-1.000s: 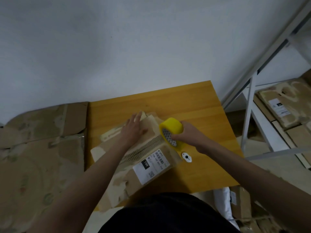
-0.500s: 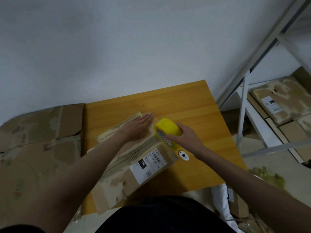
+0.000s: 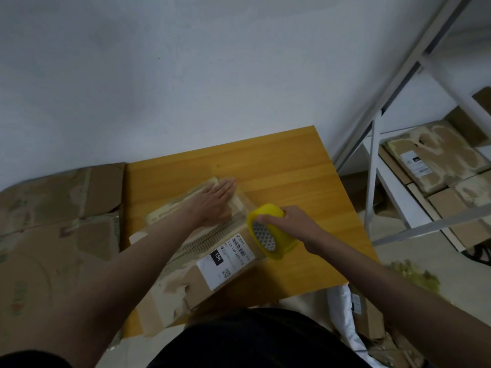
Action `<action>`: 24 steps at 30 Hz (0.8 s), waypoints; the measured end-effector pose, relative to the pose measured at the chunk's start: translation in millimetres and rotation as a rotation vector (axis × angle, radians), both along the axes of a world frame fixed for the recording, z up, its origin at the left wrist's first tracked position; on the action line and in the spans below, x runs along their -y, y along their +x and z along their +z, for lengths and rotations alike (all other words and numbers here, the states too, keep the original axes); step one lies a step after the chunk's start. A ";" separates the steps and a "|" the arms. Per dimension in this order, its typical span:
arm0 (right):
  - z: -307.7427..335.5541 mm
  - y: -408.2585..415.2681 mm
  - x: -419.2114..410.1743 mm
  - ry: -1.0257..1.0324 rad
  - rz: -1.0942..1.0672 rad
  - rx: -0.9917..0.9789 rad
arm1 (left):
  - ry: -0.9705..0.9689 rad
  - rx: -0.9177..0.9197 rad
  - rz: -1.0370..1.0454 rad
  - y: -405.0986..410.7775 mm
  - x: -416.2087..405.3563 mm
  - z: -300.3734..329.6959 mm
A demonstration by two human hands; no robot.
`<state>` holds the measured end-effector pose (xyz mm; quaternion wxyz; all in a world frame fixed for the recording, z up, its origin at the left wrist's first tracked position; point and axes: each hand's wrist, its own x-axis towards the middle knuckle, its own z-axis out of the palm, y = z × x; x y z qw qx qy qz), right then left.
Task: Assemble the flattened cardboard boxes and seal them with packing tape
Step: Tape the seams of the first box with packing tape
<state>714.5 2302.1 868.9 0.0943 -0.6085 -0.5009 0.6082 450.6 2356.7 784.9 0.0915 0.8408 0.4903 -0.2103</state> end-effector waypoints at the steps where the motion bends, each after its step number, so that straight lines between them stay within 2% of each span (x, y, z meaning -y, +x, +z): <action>1: 0.8 0.1 -1.1 -0.018 0.001 -0.003 | 0.006 0.011 -0.004 -0.5 4.0 -0.9; 5: 4.2 0.8 -4.9 -0.072 0.022 -0.035 | 0.025 0.033 -0.115 1.8 23.8 -2.3; 9: 3.4 -0.4 -5.6 -0.071 0.049 -0.066 | 0.012 0.132 -0.075 8.7 33.7 -4.2; 14: 0.9 -7.2 -13.1 -0.038 0.046 -0.066 | 0.031 0.072 -0.065 5.4 20.5 -2.1; 19: 3.1 -19.4 -37.6 0.106 -0.078 -0.058 | 0.007 0.004 0.033 -6.5 -15.3 3.7; 24: 7.5 -24.8 -64.0 0.231 0.014 0.035 | -0.030 -0.005 0.122 -12.2 -36.0 10.2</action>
